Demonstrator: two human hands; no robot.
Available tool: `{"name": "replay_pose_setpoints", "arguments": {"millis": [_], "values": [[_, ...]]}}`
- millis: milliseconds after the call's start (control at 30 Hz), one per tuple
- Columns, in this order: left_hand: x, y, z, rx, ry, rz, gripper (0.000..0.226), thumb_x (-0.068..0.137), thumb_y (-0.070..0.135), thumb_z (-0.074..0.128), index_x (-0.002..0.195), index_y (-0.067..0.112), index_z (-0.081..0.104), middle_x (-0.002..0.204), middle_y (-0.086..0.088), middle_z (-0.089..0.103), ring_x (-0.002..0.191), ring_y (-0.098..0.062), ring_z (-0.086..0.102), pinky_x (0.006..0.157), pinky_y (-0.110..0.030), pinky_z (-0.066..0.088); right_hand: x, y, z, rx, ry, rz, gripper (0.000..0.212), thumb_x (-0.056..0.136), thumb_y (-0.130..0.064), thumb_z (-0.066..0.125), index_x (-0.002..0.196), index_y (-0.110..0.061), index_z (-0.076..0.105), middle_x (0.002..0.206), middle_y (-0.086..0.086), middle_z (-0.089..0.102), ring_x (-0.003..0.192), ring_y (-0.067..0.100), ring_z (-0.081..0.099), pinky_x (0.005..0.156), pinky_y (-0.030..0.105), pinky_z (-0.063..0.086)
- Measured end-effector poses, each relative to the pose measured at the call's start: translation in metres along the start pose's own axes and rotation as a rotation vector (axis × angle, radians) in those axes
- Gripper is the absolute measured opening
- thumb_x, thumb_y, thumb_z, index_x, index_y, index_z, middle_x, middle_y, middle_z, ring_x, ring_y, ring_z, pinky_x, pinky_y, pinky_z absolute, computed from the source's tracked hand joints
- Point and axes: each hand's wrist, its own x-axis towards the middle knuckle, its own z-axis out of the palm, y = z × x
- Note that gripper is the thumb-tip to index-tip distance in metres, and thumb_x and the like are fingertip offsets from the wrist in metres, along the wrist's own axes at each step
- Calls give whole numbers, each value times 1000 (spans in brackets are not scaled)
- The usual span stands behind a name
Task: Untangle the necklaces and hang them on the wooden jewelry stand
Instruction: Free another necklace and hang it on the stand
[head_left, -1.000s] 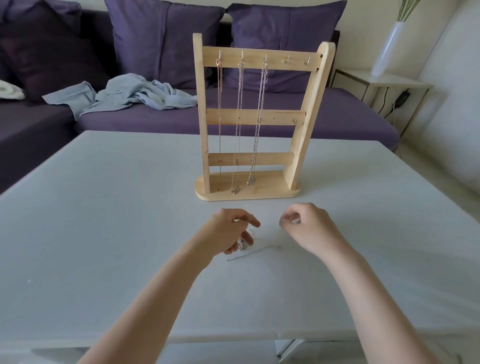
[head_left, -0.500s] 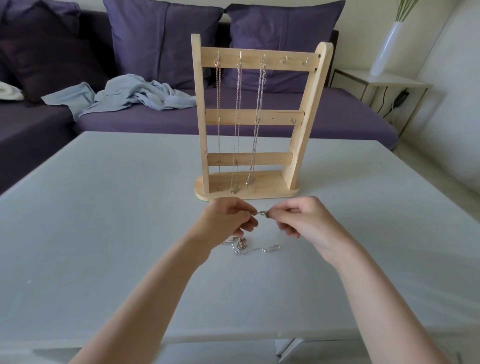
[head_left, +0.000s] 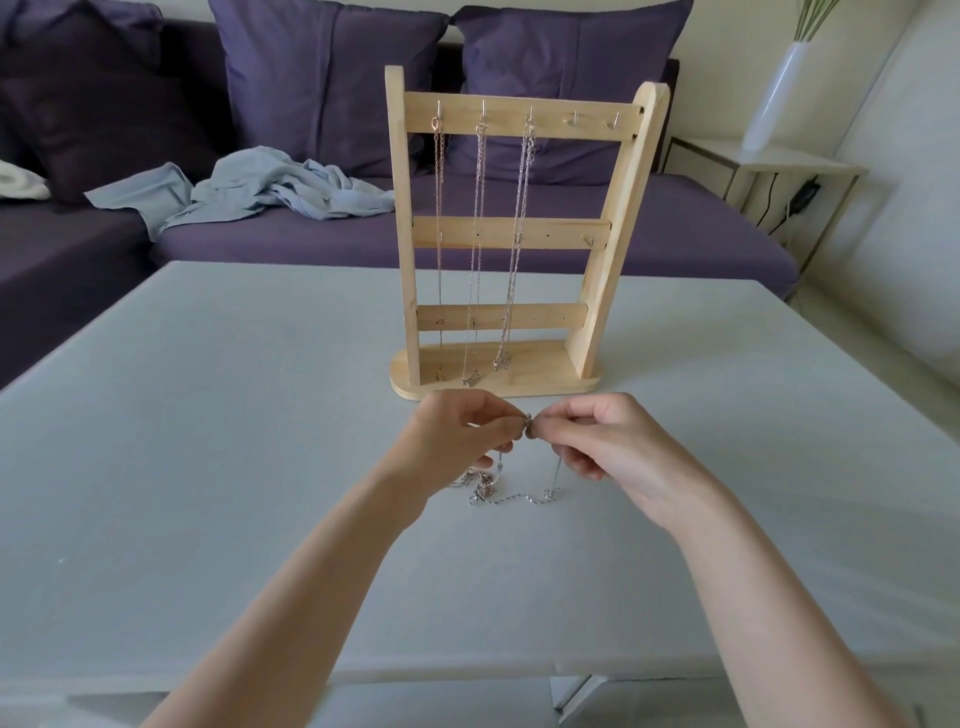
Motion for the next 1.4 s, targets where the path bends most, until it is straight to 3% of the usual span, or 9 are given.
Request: {"name": "replay_pose_setpoints", "arguments": {"millis": [233,400,567,667,833,900,1133,1267,1400], "values": [[-2,1,0,64,19,14,15,85,12,66,72,20,67,65,9,65,59,3,59,58,-12,47,0,0,0,-12,-18,-6,6,83,-12,68,79,-9,69,51,-5,49,47,8,40,44,16,30],[-3,2,-1,15,11,-29,13,85,5,66,75,13,67,63,4,66,56,0,60,60,-12,51,0,1,1,1,13,-43,6,85,-14,68,85,-16,73,77,-5,65,63,10,53,50,18,40],[-3,1,1,-31,-27,-94,9,86,9,65,77,9,65,70,0,71,70,-17,63,88,-40,52,1,1,6,-70,16,-138,12,84,-7,67,83,-16,75,72,-2,67,57,6,51,52,18,41],[-3,0,-1,-56,-34,-117,6,85,9,67,78,8,67,75,-5,71,73,-18,62,93,-44,49,2,0,6,-96,18,-159,12,81,-4,69,78,-14,73,63,-2,63,51,2,48,51,15,39],[-2,-2,-3,-328,-59,-177,10,83,4,68,76,8,61,73,-6,65,60,-9,60,66,-18,54,1,-2,5,-38,-9,-151,14,83,-2,66,72,-12,67,62,0,62,49,1,50,50,14,40],[-2,-2,-3,-381,-65,-192,14,81,1,68,78,9,57,70,-6,62,55,-9,58,58,-16,51,0,-4,5,-60,-35,-139,17,84,-2,64,71,-12,65,59,-2,60,47,1,50,50,14,40],[-1,0,0,-354,-135,-190,21,83,-3,64,74,12,52,68,-5,59,54,-9,53,56,-15,48,-1,-6,9,-212,-31,-70,18,81,-13,56,63,-13,57,52,-8,53,47,3,48,53,17,40],[0,-1,4,-377,-104,-174,27,83,-5,62,66,12,50,64,-4,56,57,-12,50,59,-17,46,1,-6,16,25,4,-41,22,82,-7,49,60,-10,50,67,9,53,55,13,46,53,22,38],[2,0,8,-432,-96,-172,24,86,-3,57,69,11,49,65,-3,53,56,-11,48,58,-16,46,4,-5,21,254,63,-14,25,82,-2,46,59,-11,46,57,-1,50,56,14,44,53,23,35]]}}
